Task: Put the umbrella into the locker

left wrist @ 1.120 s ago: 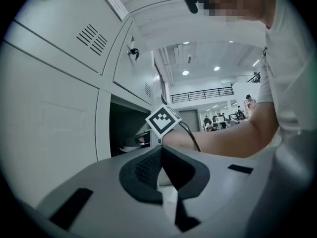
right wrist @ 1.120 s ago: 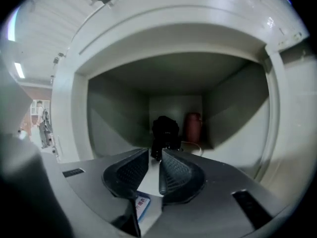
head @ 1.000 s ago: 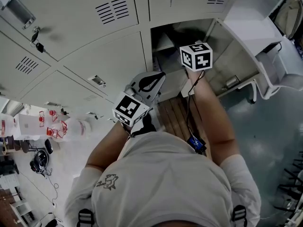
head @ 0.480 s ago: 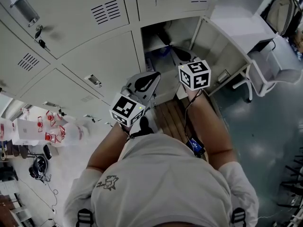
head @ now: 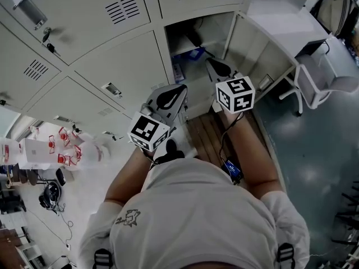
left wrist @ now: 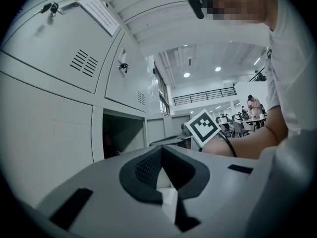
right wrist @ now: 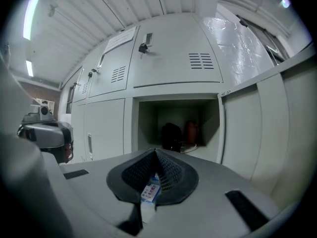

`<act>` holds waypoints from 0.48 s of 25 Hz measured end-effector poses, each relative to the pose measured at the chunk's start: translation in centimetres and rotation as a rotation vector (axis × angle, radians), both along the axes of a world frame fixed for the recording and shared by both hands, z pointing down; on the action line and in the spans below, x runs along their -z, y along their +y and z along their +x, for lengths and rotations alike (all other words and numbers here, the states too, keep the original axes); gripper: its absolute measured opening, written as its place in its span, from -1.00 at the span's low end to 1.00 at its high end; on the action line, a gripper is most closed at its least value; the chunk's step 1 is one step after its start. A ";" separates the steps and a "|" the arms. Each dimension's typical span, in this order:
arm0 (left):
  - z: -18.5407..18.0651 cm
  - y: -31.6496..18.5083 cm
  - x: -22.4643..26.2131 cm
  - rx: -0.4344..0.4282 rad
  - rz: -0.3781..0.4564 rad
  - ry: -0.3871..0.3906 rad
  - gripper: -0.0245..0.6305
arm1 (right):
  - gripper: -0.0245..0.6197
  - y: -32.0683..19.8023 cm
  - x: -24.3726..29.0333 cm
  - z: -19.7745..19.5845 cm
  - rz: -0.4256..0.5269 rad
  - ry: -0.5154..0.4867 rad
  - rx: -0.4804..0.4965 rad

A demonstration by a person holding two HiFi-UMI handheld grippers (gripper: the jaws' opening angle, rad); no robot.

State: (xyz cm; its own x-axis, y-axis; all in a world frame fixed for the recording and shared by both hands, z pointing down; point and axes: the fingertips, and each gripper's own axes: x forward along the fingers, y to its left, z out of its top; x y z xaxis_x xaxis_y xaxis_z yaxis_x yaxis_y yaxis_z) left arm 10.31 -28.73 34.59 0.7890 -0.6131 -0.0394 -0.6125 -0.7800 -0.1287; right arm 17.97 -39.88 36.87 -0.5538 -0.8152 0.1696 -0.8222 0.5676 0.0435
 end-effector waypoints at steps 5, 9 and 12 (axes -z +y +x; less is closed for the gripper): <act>-1.0 0.6 0.0 0.005 0.007 -0.011 -0.89 | -0.80 2.4 0.4 -0.8 0.004 -0.042 0.011; -1.5 1.4 0.0 -0.015 0.013 -0.021 -0.89 | -0.80 4.4 1.5 -1.4 0.019 -0.062 0.013; -2.1 1.8 0.2 -0.033 0.021 -0.019 -0.89 | -0.80 5.6 2.2 -2.1 0.027 -0.074 0.008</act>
State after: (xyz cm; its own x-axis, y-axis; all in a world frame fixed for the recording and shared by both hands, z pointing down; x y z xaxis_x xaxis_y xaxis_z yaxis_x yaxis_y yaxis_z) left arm 8.19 -26.91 34.35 0.8097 -0.5857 -0.0368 -0.5835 -0.7969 -0.1563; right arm 15.87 -34.27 34.70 -0.5709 -0.8142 0.1057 -0.8189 0.5739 -0.0016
